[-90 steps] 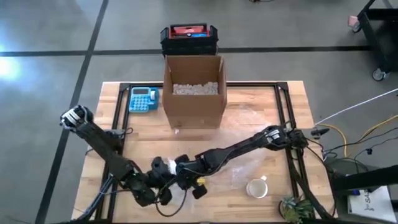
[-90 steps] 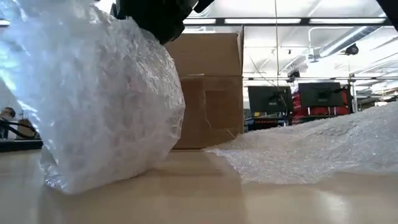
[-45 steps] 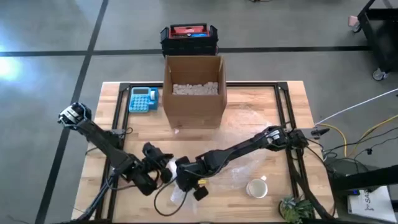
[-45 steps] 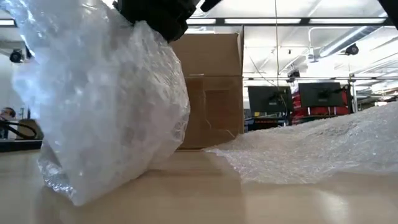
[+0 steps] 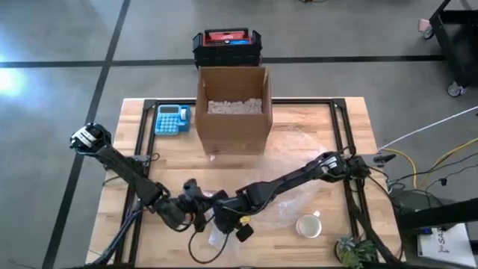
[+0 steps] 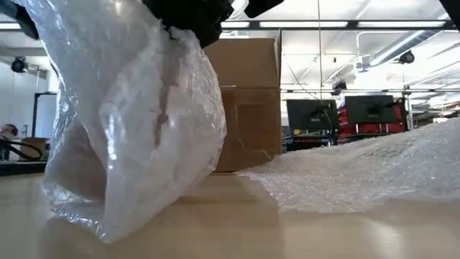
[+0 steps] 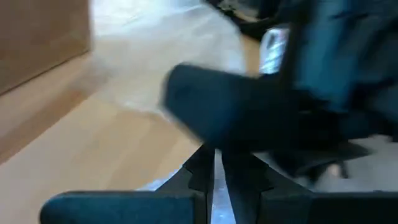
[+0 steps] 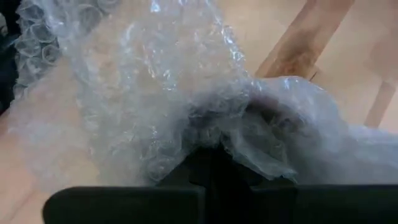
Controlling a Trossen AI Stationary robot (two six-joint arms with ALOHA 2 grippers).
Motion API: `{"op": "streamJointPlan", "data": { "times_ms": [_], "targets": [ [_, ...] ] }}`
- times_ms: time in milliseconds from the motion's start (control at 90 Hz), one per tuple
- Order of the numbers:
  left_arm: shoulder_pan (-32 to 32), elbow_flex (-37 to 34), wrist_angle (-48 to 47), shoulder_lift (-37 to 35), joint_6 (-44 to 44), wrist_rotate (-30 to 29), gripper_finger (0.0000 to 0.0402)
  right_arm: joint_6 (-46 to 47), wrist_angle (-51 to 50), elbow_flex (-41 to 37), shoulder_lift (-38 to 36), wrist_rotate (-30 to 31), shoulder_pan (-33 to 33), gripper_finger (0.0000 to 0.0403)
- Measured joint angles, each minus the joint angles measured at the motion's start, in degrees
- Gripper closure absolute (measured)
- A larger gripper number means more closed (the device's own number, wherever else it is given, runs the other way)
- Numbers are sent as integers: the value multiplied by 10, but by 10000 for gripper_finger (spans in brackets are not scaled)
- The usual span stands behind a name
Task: Wrap mug
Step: Wrap the purple mug with transparent bubble wrap
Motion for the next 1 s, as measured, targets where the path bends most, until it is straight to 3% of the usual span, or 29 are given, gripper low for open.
{"op": "streamJointPlan", "data": {
  "times_ms": [611,811,1000],
  "targets": [
    [-3,1,64,0,47,30,381,5,5,0,-5,1,1,401],
    [-3,2,59,18,10,105,381,6,5,0,-5,-3,3,401],
    [-4,3,60,32,35,107,381,10,2,1,-8,2,-1,401]
  ]
}}
